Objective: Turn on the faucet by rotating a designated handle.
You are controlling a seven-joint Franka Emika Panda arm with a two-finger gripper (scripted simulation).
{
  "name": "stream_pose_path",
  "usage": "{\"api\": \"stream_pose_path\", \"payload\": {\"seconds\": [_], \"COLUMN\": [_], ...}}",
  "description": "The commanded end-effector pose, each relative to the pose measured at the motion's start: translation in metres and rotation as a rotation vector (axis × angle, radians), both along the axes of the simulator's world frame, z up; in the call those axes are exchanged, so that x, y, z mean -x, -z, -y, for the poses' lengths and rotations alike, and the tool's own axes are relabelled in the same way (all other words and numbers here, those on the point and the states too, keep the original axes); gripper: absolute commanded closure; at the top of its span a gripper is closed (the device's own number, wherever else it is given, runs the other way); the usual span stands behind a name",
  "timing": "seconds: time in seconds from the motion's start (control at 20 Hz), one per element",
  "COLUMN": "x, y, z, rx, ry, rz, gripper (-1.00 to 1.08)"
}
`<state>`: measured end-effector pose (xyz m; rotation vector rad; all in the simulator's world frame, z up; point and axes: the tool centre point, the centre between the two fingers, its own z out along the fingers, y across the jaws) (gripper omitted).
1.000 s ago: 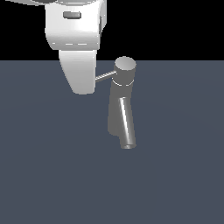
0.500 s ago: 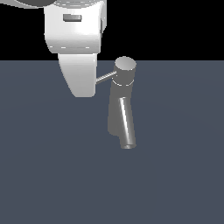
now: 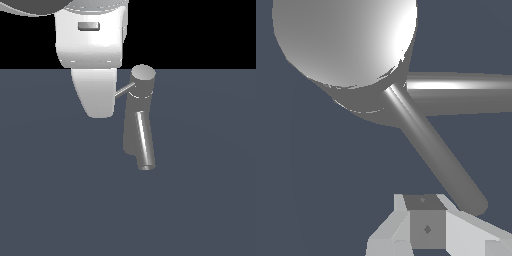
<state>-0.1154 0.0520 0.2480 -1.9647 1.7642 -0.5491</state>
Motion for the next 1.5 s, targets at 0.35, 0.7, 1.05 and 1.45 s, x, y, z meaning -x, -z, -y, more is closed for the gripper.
{"api": "stream_pose_path", "payload": {"seconds": [0.35,0.7,1.05,1.45], "x": [0.009,0.015,0.021,0.027], "y": [0.009,0.013,0.017,0.022], "z": [0.02,0.027,0.033,0.04], "rx": [-0.002,-0.002,-0.002,-0.002], "ry": [0.026,0.027,0.028,0.03], "rz": [-0.006,-0.006,-0.007,-0.008], "gripper": [1.08,1.08,1.08,1.08]}}
